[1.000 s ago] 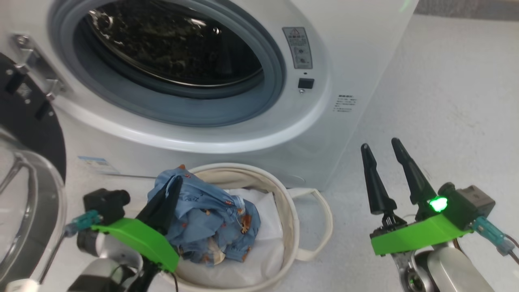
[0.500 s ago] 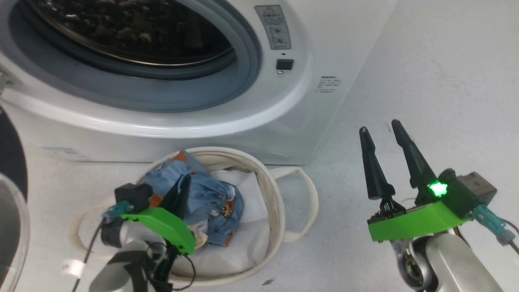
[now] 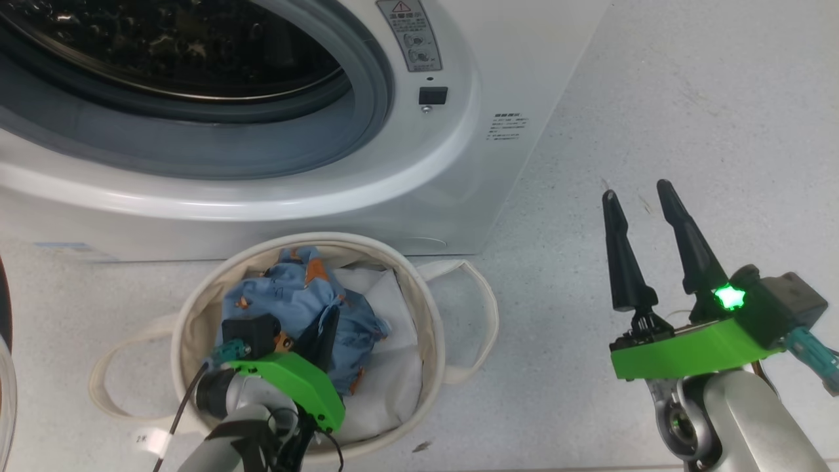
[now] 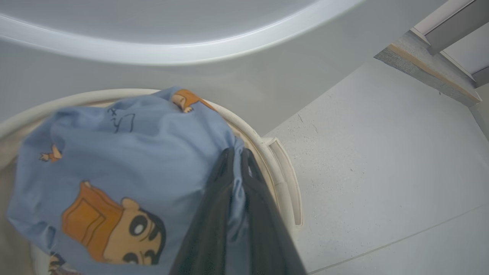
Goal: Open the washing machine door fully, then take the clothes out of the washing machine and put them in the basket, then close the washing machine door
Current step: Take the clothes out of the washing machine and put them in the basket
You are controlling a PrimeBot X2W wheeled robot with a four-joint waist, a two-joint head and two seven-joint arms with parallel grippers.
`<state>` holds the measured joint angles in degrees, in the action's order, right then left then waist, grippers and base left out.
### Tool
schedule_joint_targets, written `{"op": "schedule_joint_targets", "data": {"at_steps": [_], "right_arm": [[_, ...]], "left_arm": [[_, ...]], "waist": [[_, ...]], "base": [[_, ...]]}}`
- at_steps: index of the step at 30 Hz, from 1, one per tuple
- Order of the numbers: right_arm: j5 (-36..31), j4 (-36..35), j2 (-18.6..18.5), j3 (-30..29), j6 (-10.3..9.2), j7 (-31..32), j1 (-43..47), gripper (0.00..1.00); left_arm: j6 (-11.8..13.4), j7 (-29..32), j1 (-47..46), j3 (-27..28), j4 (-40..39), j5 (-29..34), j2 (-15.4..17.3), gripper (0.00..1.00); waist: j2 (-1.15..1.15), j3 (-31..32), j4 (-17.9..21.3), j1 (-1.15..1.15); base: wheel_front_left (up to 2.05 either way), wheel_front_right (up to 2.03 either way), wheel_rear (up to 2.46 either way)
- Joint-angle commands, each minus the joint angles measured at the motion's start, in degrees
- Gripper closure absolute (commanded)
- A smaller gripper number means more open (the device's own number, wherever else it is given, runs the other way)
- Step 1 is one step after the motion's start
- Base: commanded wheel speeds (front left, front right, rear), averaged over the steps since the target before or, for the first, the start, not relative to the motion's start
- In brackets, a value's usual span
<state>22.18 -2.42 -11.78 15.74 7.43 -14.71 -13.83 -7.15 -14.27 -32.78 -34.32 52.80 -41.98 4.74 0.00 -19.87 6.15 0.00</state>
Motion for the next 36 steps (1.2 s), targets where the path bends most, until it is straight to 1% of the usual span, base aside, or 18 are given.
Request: {"op": "schedule_joint_targets", "data": {"at_steps": [1, 2, 6, 9, 13, 15, 20, 22, 23, 24, 27, 31, 36], "right_arm": [[-0.4, -2.02, -0.34, 0.65, 0.06, -0.29, -0.09, 0.0], [-0.42, -2.03, -0.38, 0.51, 0.06, -0.29, 0.06, 0.0], [-0.34, -1.99, -0.32, 0.47, 0.06, -0.29, 0.23, 0.0], [-0.2, -1.91, -0.19, 0.43, 0.06, -0.29, 0.22, 0.0], [0.16, -1.61, -0.14, 0.34, 0.06, -0.29, 0.41, 0.0], [0.43, -1.26, -0.21, 0.55, 0.06, -0.29, 0.59, 0.0], [1.32, -0.07, -0.73, 0.75, 0.06, -0.29, 1.35, 0.0], [1.67, 0.48, -1.1, 0.73, 0.06, -0.29, 1.74, 0.0], [1.67, 0.48, -1.1, 0.73, 0.06, -0.29, 1.74, 0.0], [1.8, 0.78, -1.32, 0.7, 0.06, -0.29, 1.96, 0.0], [2.22, 1.57, -2.01, 0.6, 0.06, -0.29, 2.69, 0.0], [2.59, 2.18, -2.57, 0.29, 0.06, -0.29, 3.22, 0.0], [3.06, 2.7, -3.06, 0.26, 0.06, -0.29, 3.35, 0.0]], "left_arm": [[-0.33, -0.72, -0.34, 1.5, -0.35, -0.11, 0.37, 0.66], [-0.33, -0.72, -0.5, 1.77, 0.19, -0.38, 0.23, 0.0], [-0.33, -0.73, -0.96, 1.57, 0.32, -0.9, -0.17, 0.0], [-0.33, -0.73, -0.79, 0.62, -1.14, -1.6, 0.08, 0.0], [-0.34, -0.73, 0.08, -0.07, -6.07, -1.93, 1.9, 0.0], [-0.34, -0.73, 0.82, 0.45, -9.17, -1.72, 3.21, 0.0], [-0.34, -0.73, 3.33, 3.77, -17.52, -0.5, 6.82, 0.0], [-0.34, -0.73, 4.16, 6.2, -20.12, 0.33, 8.79, 0.0], [-0.34, -0.73, 4.16, 6.2, -20.12, 0.33, 8.79, 0.0], [-0.34, -0.73, 4.64, 7.46, -21.26, 0.22, 9.53, 0.0], [-0.34, -0.73, 5.8, 10.4, -25.02, -0.02, 11.95, 0.0], [-0.31, -0.73, 7.59, 13.62, -29.21, 1.13, 15.66, 0.0], [0.05, -0.73, 9.96, 18.08, -33.46, 0.49, 18.19, 0.0]], "waist": [[0.0, -0.01, -0.05, 0.0], [0.0, -0.01, -0.14, 0.0], [0.0, 0.27, -0.58, 0.0], [0.0, 1.04, -1.19, 0.0], [0.0, 2.68, -2.39, 0.0], [0.0, 3.74, -3.11, 0.0], [0.0, 6.86, -5.18, 0.0], [0.0, 8.11, -5.98, 0.0], [0.0, 8.11, -5.98, 0.0], [0.0, 8.71, -6.36, 0.0], [0.0, 10.39, -7.5, 0.0], [0.0, 11.97, -8.42, 0.0], [0.0, 13.35, -9.08, 0.0]], "base": [[0.0, 0.0, 0.0], [0.0, 0.0, 0.0], [0.0, 0.0, 0.0], [0.0, 0.0, 0.0], [0.0, 0.0, 0.0], [0.0, 0.0, 0.0], [0.0, 0.0, 0.0], [0.0, 0.0, 0.0], [0.0, 0.0, 0.0], [0.0, 0.0, 0.0], [0.0, 0.0, 0.0], [0.0, 0.0, 0.0], [0.0, 0.0, 0.0]]}}
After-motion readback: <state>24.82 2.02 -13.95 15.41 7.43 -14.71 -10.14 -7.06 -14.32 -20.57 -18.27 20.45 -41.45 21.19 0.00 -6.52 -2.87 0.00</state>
